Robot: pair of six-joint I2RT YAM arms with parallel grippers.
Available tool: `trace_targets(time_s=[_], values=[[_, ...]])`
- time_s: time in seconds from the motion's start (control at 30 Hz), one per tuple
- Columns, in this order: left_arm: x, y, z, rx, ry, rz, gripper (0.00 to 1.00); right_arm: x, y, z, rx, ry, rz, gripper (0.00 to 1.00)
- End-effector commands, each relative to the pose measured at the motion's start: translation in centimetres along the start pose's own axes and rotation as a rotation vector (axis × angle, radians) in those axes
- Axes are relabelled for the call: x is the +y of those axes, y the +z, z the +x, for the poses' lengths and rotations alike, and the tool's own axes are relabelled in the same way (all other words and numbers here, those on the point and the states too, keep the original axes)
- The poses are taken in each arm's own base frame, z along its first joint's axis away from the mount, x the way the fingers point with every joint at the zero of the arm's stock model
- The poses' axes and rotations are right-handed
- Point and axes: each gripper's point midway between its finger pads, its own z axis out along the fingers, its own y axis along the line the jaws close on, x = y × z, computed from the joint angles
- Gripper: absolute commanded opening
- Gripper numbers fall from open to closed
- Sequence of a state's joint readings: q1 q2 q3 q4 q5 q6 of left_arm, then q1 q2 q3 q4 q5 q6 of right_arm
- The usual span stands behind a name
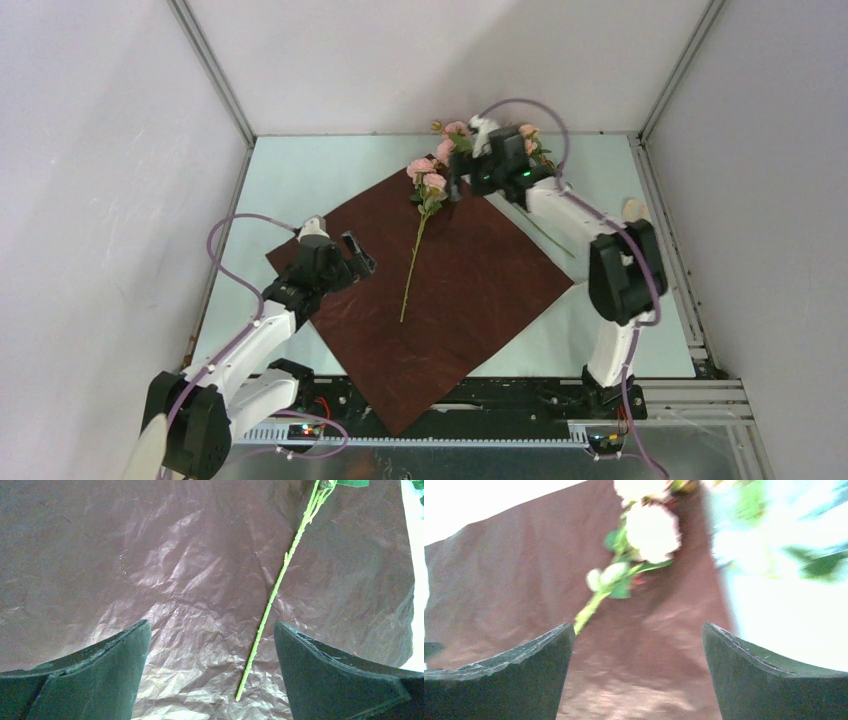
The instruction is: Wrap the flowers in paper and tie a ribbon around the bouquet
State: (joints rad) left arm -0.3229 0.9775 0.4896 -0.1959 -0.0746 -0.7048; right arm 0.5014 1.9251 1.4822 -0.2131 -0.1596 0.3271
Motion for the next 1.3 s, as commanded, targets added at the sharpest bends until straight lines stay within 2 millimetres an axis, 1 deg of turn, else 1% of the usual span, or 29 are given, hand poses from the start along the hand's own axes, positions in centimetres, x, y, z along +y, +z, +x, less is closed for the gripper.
trace_targets(time_s=[0.0, 0.03, 0.07, 0.1, 0.13, 0.17, 0.2, 0.23, 0.27, 0.3, 0.47, 0.5, 0.53, 0.57, 0.67, 0.7, 0.73, 0.77, 0.9, 0.93, 0.97, 1.03, 1.07, 1.1, 1.13, 1.17, 1.2, 1.23, 1.27], values=[[-0.7, -0.3, -0.8, -0.03, 0.03, 0.038, 1.0, -6.6, -4.0, -4.1, -0.037, -0.407, -0.02, 1.0], [-0.7, -0.2, -0.7, -0.026, 0.033, 0.037, 1.0, -8.6, -3.5, -3.7, -0.001, -0.471, 0.012, 0.99], [-0.8, -0.2, -0.8, -0.026, 0.034, 0.038, 1.0, -10.1, -3.7, -3.8, 0.04, -0.496, 0.062, 0.96], [-0.7, -0.2, -0.7, -0.021, 0.037, 0.034, 1.0, -11.5, -2.7, -2.9, 0.09, -0.545, 0.087, 0.94], [-0.7, -0.1, -0.8, -0.021, 0.038, 0.034, 1.0, -12.7, -2.8, -3.3, 0.116, -0.56, 0.141, 0.89], [-0.6, 0.0, -0.7, -0.016, 0.039, 0.028, 1.0, -14.0, -2.0, -2.6, 0.154, -0.574, 0.165, 0.85], [-0.7, 0.0, -0.7, -0.018, 0.039, 0.026, 1.0, -15.0, -2.1, -3.3, 0.158, -0.57, 0.209, 0.8], [-0.6, 0.1, -0.7, -0.016, 0.04, 0.023, 1.0, -15.5, -1.2, -3.2, 0.171, -0.56, 0.203, 0.79], [-0.5, 0.3, -0.6, -0.009, 0.04, 0.016, 1.0, -16.0, -1.2, -2.8, 0.192, -0.545, 0.196, 0.76], [-0.6, 0.4, -0.7, -0.009, 0.041, 0.016, 1.0, -16.1, -0.5, -2.8, 0.201, -0.535, 0.182, 0.74], [-0.5, 1.0, -0.4, 0.023, 0.049, -0.007, 1.0, -17.9, 1.5, -0.3, 0.292, -0.528, 0.175, 0.7], [-0.5, 1.1, -0.5, 0.024, 0.049, -0.007, 1.0, -18.0, 1.6, -0.3, 0.3, -0.525, 0.175, 0.69], [-0.5, 1.3, -0.4, 0.031, 0.048, -0.01, 1.0, -18.4, 2.1, 0.5, 0.323, -0.517, 0.167, 0.68], [-0.6, 1.4, -0.4, 0.032, 0.047, -0.009, 1.0, -18.4, 2.1, 0.6, 0.333, -0.509, 0.149, 0.67], [-0.5, 1.7, -0.2, 0.047, 0.047, -0.017, 1.0, -18.5, 2.9, 2.1, 0.387, -0.5, 0.093, 0.66], [-0.5, 1.9, -0.2, 0.047, 0.046, -0.024, 1.0, -18.5, 2.7, 3.0, 0.423, -0.494, 0.08, 0.66], [-0.5, 1.9, -0.3, 0.048, 0.046, -0.028, 1.0, -18.7, 3.2, 3.4, 0.442, -0.498, 0.068, 0.66], [-0.4, 2.1, -0.2, 0.053, 0.047, -0.033, 1.0, -19.0, 3.3, 4.8, 0.49, -0.488, 0.056, 0.65], [-0.8, 2.3, -0.3, 0.063, 0.049, -0.024, 1.0, -19.7, 3.8, 6.0, 0.534, -0.436, 0.037, 0.62], [-0.9, 2.3, -0.3, 0.064, 0.049, -0.021, 1.0, -19.6, 3.8, 5.8, 0.531, -0.419, 0.02, 0.61], [-0.8, 2.3, -0.3, 0.066, 0.049, -0.023, 1.0, -19.7, 4.1, 6.4, 0.547, -0.402, 0.005, 0.6], [-0.7, 2.3, -0.3, 0.064, 0.049, -0.031, 1.0, -19.8, 4.4, 6.4, 0.547, -0.383, -0.006, 0.52], [-0.6, 2.2, -0.4, 0.062, 0.049, -0.036, 1.0, -20.0, 4.4, 6.5, 0.553, -0.382, -0.001, 0.38], [-0.5, 2.2, -0.4, 0.061, 0.049, -0.04, 1.0, -20.2, 4.5, 6.4, 0.555, -0.389, 0.007, 0.28], [-0.5, 2.2, -0.5, 0.058, 0.048, -0.043, 1.0, -20.2, 4.5, 6.4, 0.556, -0.393, 0.01, 0.13], [-0.4, 2.2, -0.4, 0.058, 0.047, -0.045, 1.0, -20.2, 4.3, 6.1, 0.553, -0.403, 0.019, 0.06], [-0.4, 2.1, -0.5, 0.054, 0.046, -0.045, 1.0, -20.1, 4.1, 5.3, 0.531, -0.406, 0.033, 0.0], [-0.4, 2.1, -0.5, 0.051, 0.046, -0.045, 1.0, -20.2, 4.0, 4.8, 0.516, -0.41, 0.052, 0.0], [-0.4, 2.0, -0.6, 0.047, 0.047, -0.043, 1.0, -19.8, 3.4, 3.5, 0.484, -0.408, 0.068, 0.0]])
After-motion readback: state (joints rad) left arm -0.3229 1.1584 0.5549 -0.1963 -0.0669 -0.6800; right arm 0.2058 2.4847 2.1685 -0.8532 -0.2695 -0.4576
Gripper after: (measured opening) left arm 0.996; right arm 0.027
